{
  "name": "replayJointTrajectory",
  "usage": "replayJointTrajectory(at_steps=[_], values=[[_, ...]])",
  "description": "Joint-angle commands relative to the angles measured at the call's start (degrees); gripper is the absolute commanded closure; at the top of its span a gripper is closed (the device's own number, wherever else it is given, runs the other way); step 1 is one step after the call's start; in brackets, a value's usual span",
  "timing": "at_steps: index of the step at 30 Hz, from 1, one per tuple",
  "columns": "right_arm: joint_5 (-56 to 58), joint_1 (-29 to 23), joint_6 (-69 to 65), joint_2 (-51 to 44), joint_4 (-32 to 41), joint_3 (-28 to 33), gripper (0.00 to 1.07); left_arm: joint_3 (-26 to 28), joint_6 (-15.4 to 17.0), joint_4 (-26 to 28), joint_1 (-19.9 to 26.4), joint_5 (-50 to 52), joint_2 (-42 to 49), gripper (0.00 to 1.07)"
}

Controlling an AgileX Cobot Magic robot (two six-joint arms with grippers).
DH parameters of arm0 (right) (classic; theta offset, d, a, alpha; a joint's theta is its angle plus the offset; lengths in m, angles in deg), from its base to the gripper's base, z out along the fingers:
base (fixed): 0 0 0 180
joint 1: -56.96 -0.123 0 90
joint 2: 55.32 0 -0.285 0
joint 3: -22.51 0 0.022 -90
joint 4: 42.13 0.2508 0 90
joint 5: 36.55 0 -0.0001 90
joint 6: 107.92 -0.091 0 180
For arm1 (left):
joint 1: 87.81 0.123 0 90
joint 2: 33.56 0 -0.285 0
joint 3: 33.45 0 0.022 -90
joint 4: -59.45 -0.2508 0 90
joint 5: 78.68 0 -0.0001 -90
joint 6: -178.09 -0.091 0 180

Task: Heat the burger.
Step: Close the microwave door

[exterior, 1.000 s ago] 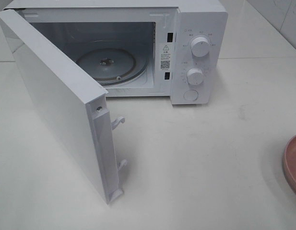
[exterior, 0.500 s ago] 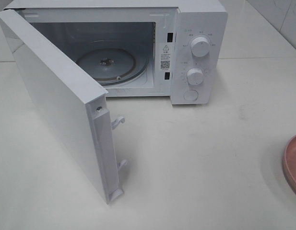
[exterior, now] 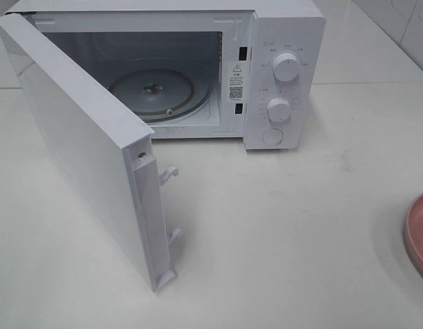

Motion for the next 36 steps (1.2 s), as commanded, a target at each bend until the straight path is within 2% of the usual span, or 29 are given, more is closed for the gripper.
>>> replayJointTrajectory(at_steps=[1,36], values=[[-0.06,1.03,1.32,-1.78,0.34,0.11,0.31,-0.06,-0.11,0.06,0.06,0.40,0.34,0.06],[-0.06,1.03,1.32,-1.78,0.34,0.11,0.32,-0.06,-0.17,0.06,0.06,0.40,0.29,0.06]])
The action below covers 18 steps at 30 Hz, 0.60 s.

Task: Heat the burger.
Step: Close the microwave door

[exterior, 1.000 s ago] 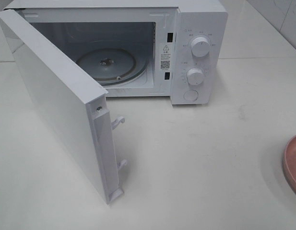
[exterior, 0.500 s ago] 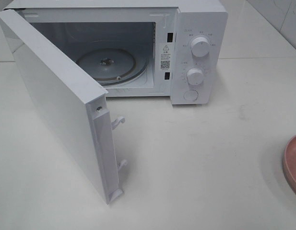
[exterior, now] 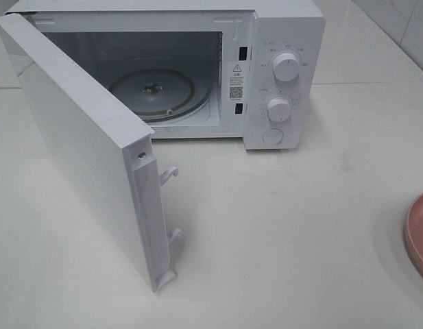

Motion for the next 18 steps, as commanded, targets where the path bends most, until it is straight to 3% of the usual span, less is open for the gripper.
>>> replayJointTrajectory(at_steps=[1,18], values=[[-0.17,0.40,0.34,-1.66,-0.11,0.11,0.32,-0.06,-0.17,0.06,0.06,0.40,0.29,0.06],[-0.17,0.40,0.34,-1.66,-0.11,0.11,0.32,-0.06,-0.06,0.06,0.06,0.46,0.29,0.06]])
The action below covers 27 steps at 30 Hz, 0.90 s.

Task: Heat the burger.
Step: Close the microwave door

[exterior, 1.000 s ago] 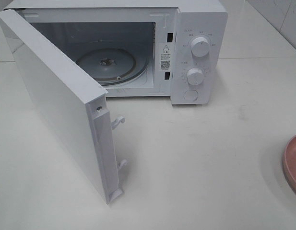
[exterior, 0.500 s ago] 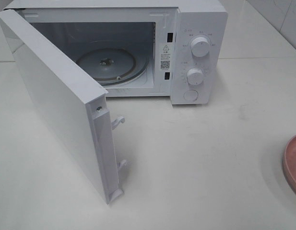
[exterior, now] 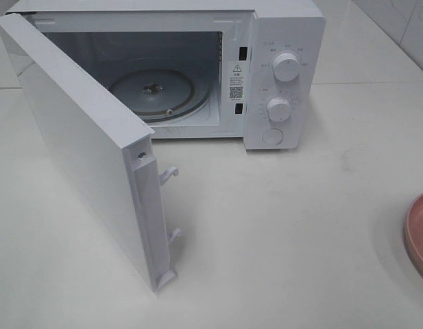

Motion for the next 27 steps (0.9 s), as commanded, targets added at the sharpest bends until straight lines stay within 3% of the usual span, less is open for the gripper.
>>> replayJointTrajectory(at_steps=[1,8,9,11,13,14,16,17,19,22,24,27], values=[[-0.17,0.40,0.29,-1.66,-0.11,0.11,0.32,0.06,0.17,-0.17,0.06,0.57,0.29,0.06],[-0.17,0.40,0.29,-1.66,-0.11,0.11,0.32,1.03,0.34,-0.57,0.06,2.18,0.29,0.19],[-0.17,0.40,0.29,-1.66,-0.11,0.11,0.32,1.60,0.34,-0.63,0.06,4.58,0.17,0.27],[-0.17,0.40,0.29,-1.66,-0.11,0.11,0.32,1.66,0.34,-0.63,0.06,5.61,-0.29,0.31],[-0.17,0.40,0.29,-1.66,-0.11,0.11,0.32,1.66,0.29,-0.57,0.06,8.42,-2.46,0.47],[-0.17,0.40,0.29,-1.66,-0.11,0.11,0.32,1.66,0.29,-0.57,0.06,8.42,-2.46,0.47],[-0.17,0.40,0.29,-1.66,-0.11,0.11,0.32,1.66,0.11,-0.63,0.06,11.00,-5.96,0.62],[-0.17,0.40,0.29,-1.66,-0.11,0.11,0.32,1.66,0.11,-0.63,0.06,11.00,-5.96,0.62],[-0.17,0.40,0.29,-1.66,-0.11,0.11,0.32,1.03,0.11,-0.52,0.06,15.41,-11.69,0.79],[-0.17,0.40,0.29,-1.66,-0.11,0.11,0.32,0.86,0.11,-0.52,0.06,16.67,-13.35,0.84],[-0.17,0.40,0.29,-1.66,-0.11,0.11,0.32,-0.17,0.11,-0.40,0.06,21.08,-17.99,1.00],[-0.17,0.40,0.29,-1.66,-0.11,0.11,0.32,-1.72,-0.34,-0.57,0.06,26.70,-22.46,1.07]])
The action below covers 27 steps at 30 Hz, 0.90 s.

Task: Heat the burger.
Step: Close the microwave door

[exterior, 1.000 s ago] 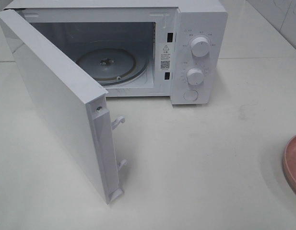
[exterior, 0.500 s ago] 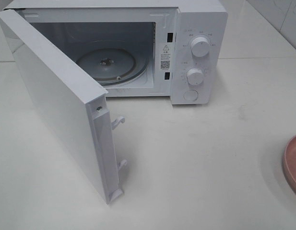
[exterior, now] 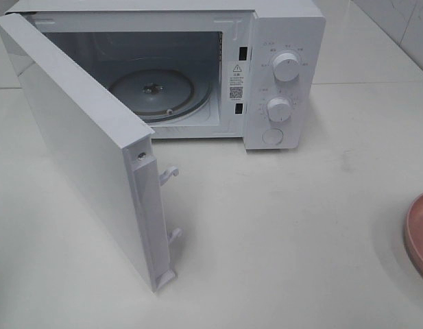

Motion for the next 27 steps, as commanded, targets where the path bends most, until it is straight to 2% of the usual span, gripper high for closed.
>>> replayJointTrajectory(at_steps=[1,3,4,6,8,9,12,13,14,16,18,21,22,23,25,26,27], values=[[-0.17,0.40,0.29,-1.66,-0.11,0.11,0.32,-1.26,-0.40,-0.11,0.06,5.90,-3.27,1.07],[-0.17,0.40,0.29,-1.66,-0.11,0.11,0.32,-3.61,-1.78,0.17,0.06,14.73,-7.39,1.07],[-0.17,0.40,0.29,-1.66,-0.11,0.11,0.32,-3.61,-1.78,0.17,0.06,14.73,-7.39,1.07],[-0.17,0.40,0.29,-1.66,-0.11,0.11,0.32,-7.28,-2.69,0.11,0.06,27.16,-12.95,1.07],[-0.17,0.40,0.29,-1.66,-0.11,0.11,0.32,-8.08,-2.98,0.11,0.06,30.02,-14.44,1.07],[-0.17,0.40,0.29,-1.66,-0.11,0.11,0.32,-10.03,-3.61,0.11,0.06,36.61,-17.13,1.07],[-0.17,0.40,0.29,-1.66,-0.11,0.11,0.32,-11.06,-3.72,0.06,0.06,40.16,-18.68,1.07],[-0.17,0.40,0.29,-1.66,-0.11,0.11,0.32,-12.72,-3.72,0.06,0.06,46.58,-21.66,1.07],[-0.17,0.40,0.29,-1.66,-0.11,0.11,0.32,-12.72,-3.72,0.06,0.06,46.58,-21.66,1.07],[-0.17,0.40,0.29,-1.66,-0.11,0.11,0.32,-14.61,-3.61,-0.11,-0.06,56.15,-28.88,1.07],[-0.17,0.40,0.29,-1.66,-0.11,0.11,0.32,-14.73,-3.61,-0.34,-0.17,57.52,-30.42,1.07],[-0.17,0.40,0.29,-1.66,-0.11,0.11,0.32,-14.73,-3.32,-2.23,-1.26,63.25,-36.04,1.07],[-0.17,0.40,0.29,-1.66,-0.11,0.11,0.32,-14.73,-2.69,-4.47,-2.52,67.44,-40.11,1.07],[-0.17,0.40,0.29,-1.66,-0.11,0.11,0.32,-14.73,-2.69,-4.47,-2.52,67.44,-40.11,1.07],[-0.17,0.40,0.29,-1.66,-0.11,0.11,0.32,-14.73,-1.60,-9.00,-4.35,73.68,-45.72,1.07],[-0.17,0.40,0.29,-1.66,-0.11,0.11,0.32,-14.73,-1.60,-9.00,-4.35,73.68,-45.72,1.07],[-0.17,0.40,0.29,-1.66,-0.11,0.11,0.32,-14.73,-0.06,-11.34,-5.16,76.55,-49.16,1.07]])
